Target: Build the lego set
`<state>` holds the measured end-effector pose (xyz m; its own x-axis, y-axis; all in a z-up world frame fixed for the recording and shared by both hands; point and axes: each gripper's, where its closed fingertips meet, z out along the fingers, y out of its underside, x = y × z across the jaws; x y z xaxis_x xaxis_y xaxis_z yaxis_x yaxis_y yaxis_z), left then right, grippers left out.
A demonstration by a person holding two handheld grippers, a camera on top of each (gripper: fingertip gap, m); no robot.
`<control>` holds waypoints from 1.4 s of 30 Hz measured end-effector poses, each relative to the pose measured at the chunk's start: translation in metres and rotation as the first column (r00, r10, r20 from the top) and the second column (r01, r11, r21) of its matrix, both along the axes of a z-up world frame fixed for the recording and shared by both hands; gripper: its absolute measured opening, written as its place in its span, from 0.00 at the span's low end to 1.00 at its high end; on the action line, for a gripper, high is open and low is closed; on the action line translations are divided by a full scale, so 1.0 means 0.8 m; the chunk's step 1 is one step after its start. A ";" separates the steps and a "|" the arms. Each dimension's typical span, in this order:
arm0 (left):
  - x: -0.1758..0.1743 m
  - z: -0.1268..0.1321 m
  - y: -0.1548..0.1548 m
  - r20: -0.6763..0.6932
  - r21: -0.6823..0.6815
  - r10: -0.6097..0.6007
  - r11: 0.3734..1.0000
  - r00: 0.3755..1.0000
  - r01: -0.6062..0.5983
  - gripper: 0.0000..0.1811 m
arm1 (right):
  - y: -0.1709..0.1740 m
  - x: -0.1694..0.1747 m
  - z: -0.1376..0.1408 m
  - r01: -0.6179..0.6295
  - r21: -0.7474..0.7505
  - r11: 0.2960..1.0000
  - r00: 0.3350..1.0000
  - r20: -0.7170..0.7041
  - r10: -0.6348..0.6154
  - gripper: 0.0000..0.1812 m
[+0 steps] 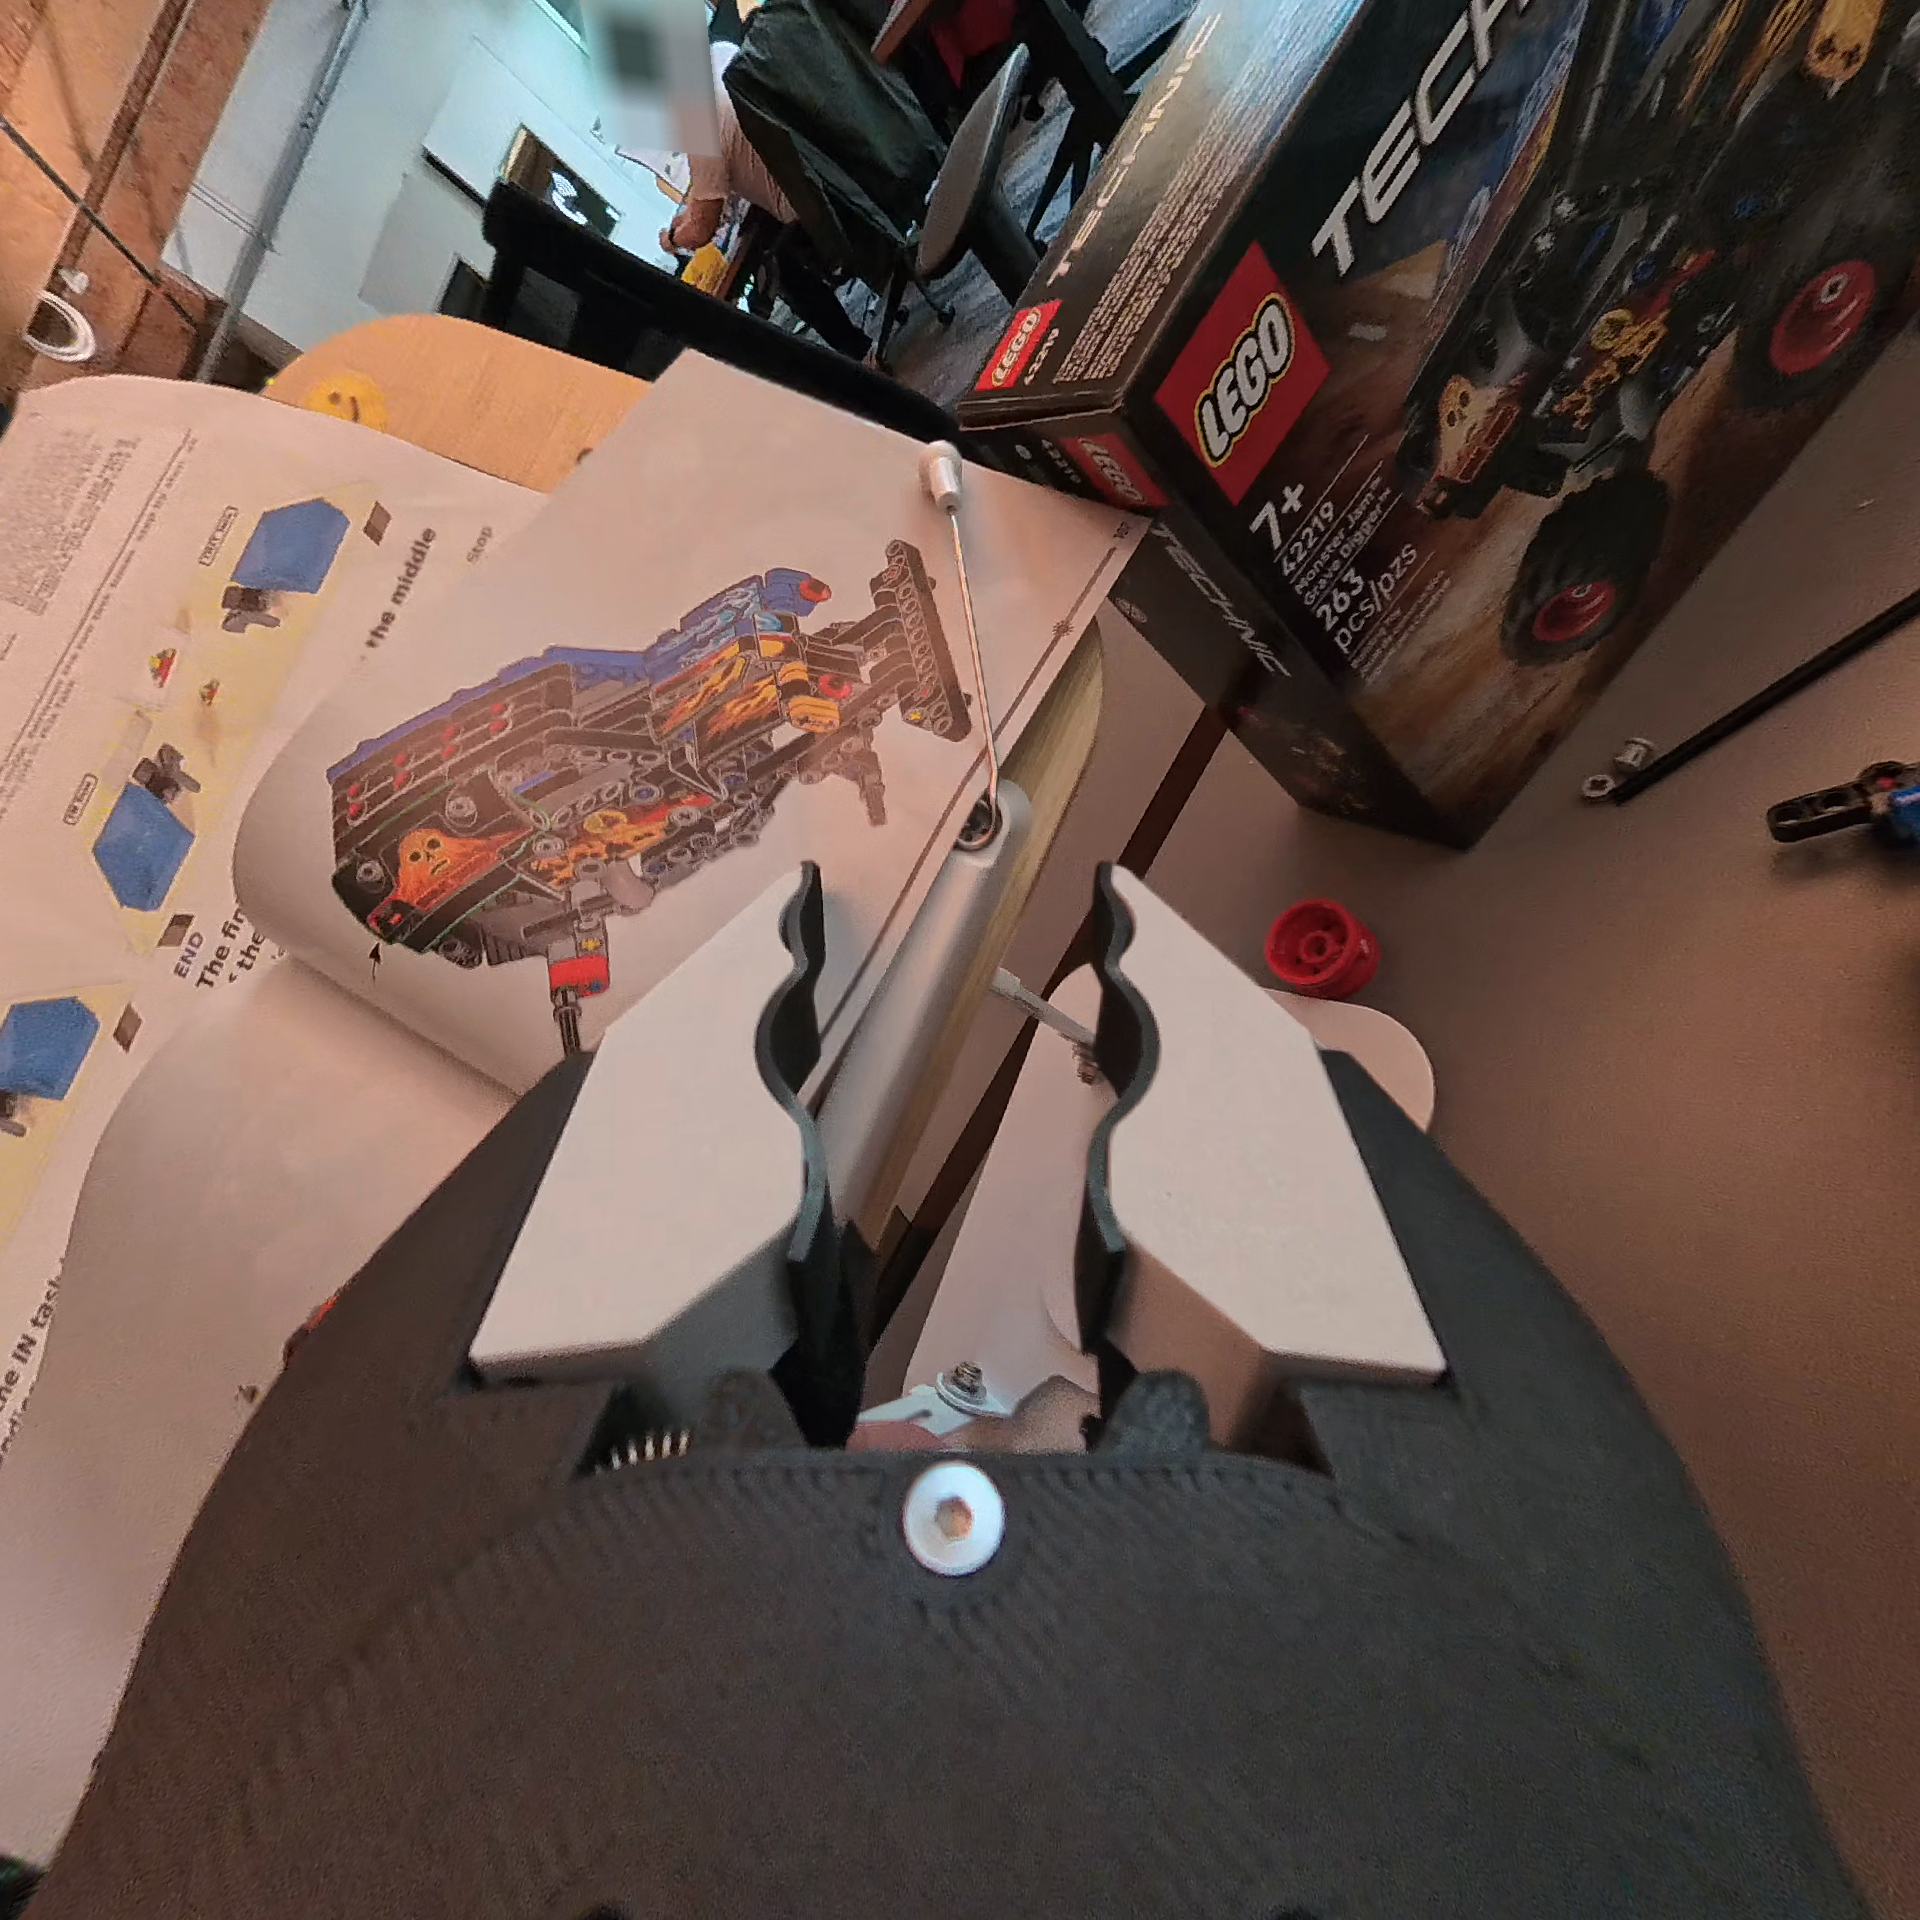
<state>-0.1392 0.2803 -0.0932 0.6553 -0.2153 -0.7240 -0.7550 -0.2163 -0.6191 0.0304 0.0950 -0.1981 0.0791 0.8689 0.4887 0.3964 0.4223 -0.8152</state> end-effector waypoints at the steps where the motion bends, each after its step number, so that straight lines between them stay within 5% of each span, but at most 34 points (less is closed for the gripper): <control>1: 0.001 0.001 -0.006 0.005 -0.002 -0.002 1.000 1.000 0.002 0.28 | -0.001 -0.001 -0.001 0.001 0.029 1.000 1.000 0.012 -0.001 0.33; 7: 0.012 0.012 -0.054 0.060 -0.012 -0.016 1.000 0.998 0.017 0.29 | 0.015 0.006 0.003 0.082 0.026 0.996 0.996 0.018 -0.082 0.33; 13: 0.025 -0.013 -0.089 0.064 -0.080 -0.027 0.996 0.998 0.032 0.30 | 0.026 0.008 -0.022 0.149 0.159 0.976 0.969 0.172 -0.176 0.33; 22: 0.118 -0.035 -0.158 0.202 -0.178 -0.169 0.962 0.965 0.206 0.29 | 0.021 0.007 -0.015 0.128 0.132 0.983 0.980 0.137 -0.146 0.33; 34: 0.214 -0.082 -0.236 0.575 -0.176 -0.313 0.855 0.756 0.488 0.25 | 0.001 0.005 0.024 0.071 0.190 0.979 0.997 -0.012 -0.070 0.33; 42: 0.248 -0.092 -0.260 0.788 -0.151 -0.295 0.759 0.541 0.634 0.21 | -0.019 -0.002 0.036 0.044 0.312 0.949 0.999 -0.021 -0.040 0.33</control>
<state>0.0594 0.0722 -0.1670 0.6184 -0.7772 0.1163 -0.2031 -0.3010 -0.9317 0.0286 0.0801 -0.1695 0.1215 0.6684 0.7338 0.4083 0.6402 -0.6507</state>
